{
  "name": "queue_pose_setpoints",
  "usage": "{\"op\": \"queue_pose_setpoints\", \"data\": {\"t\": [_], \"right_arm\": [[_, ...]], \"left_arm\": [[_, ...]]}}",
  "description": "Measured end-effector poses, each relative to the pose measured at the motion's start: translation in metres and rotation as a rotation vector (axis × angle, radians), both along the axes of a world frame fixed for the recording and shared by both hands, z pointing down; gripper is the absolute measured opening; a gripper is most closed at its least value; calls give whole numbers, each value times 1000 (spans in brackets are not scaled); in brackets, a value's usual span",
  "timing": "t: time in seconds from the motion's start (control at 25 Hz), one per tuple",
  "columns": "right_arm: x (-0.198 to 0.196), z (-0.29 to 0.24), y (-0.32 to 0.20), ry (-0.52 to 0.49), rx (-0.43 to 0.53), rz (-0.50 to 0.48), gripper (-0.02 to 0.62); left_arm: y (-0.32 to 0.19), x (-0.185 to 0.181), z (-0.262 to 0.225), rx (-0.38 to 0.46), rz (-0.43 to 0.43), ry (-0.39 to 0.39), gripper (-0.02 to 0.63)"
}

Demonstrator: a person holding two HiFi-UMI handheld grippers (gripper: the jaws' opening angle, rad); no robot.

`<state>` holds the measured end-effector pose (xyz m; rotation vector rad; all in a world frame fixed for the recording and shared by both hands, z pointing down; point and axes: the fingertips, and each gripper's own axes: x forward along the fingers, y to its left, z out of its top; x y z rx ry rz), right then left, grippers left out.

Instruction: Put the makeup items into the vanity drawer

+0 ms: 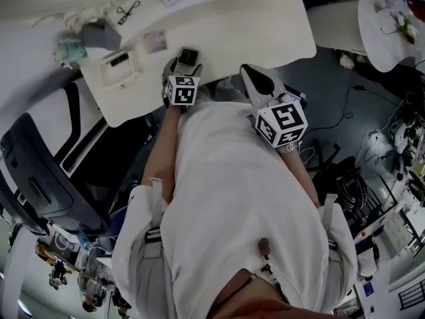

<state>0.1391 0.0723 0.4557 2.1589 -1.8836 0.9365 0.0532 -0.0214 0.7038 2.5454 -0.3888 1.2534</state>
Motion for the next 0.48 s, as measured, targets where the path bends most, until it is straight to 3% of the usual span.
{"op": "queue_pose_setpoints", "data": {"t": [0.24,0.48], "right_arm": [[8,3,9,2,-18,50,6],[16,8,15,4,-34,91,6]], "left_arm": [[-6,-2,15,-20,-30,-40,371],[-8,3,29,-43,-8,-67,366]]}}
